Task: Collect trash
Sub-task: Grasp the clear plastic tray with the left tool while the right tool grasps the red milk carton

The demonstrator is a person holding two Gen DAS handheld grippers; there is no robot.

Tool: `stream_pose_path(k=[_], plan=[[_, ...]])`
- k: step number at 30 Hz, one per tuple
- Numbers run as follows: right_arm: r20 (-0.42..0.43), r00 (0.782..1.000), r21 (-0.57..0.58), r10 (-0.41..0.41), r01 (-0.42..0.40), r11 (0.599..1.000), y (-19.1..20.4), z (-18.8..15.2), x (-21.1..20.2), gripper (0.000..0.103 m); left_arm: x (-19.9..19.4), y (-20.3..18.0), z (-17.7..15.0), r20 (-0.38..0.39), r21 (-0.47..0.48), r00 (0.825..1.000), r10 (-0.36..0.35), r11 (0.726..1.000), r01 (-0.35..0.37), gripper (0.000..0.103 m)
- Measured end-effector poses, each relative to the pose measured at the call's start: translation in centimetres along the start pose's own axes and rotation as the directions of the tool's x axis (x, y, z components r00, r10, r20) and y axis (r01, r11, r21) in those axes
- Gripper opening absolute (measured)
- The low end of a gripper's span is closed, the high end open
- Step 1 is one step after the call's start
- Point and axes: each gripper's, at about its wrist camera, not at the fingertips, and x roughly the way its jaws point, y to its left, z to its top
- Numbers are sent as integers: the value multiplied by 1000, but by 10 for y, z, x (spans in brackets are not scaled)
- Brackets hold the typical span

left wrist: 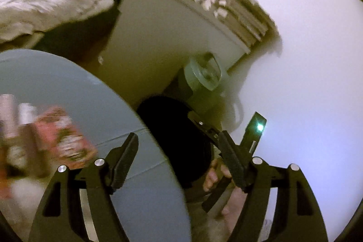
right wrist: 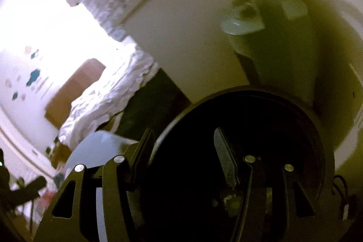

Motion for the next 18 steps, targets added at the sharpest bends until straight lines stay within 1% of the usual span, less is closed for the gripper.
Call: stream_pose_path(k=[1, 3, 4, 5, 7, 9, 10, 11, 12, 14, 15, 16, 18], plan=[[10, 1000, -17, 10, -9, 1000, 8, -3, -3, 67, -15, 6, -1, 23, -2, 1000, 15, 1000, -15, 74], [19, 999, -55, 42, -41, 998, 29, -10, -8, 69, -46, 21, -3, 72, -11, 995, 66, 998, -66, 75], [17, 998, -76, 56, -54, 996, 39, -14, -11, 69, -63, 32, -5, 99, -23, 990, 105, 994, -103, 75], [17, 998, -76, 56, -54, 996, 39, -14, -11, 69, -79, 44, -5, 121, -36, 983, 139, 990, -136, 75], [0, 996, -122, 92, -91, 988, 65, -23, -16, 69, -110, 73, -5, 160, -73, 961, 226, 973, -217, 75], [-41, 988, -166, 149, -154, 974, 96, -33, -20, 71, -131, 100, -4, 177, -104, 937, 301, 952, -287, 75], [-69, 985, -210, 157, -168, 963, 113, -38, -20, 71, -142, 121, -1, 176, -125, 914, 365, 930, -347, 75], [-91, 985, -255, 149, -168, 952, 126, -45, -21, 71, -146, 136, 0, 167, -140, 901, 401, 914, -381, 75], [-130, 982, -317, 137, -172, 933, 146, -50, -20, 71, -149, 153, 3, 149, -154, 890, 431, 899, -409, 75], [-181, 971, -369, 153, -212, 905, 172, -55, -16, 71, -151, 174, 4, 119, -166, 882, 455, 885, -434, 75], [-218, 961, -385, 168, -243, 891, 187, -54, -13, 73, -150, 183, 7, 107, -168, 880, 462, 881, -442, 75], [-244, 955, -393, 167, -254, 884, 197, -55, -10, 76, -148, 192, 9, 95, -162, 881, 463, 881, -445, 75], [-286, 947, -414, 148, -261, 872, 212, -55, 0, 76, -140, 205, 15, 77, -154, 878, 472, 876, -458, 75]])
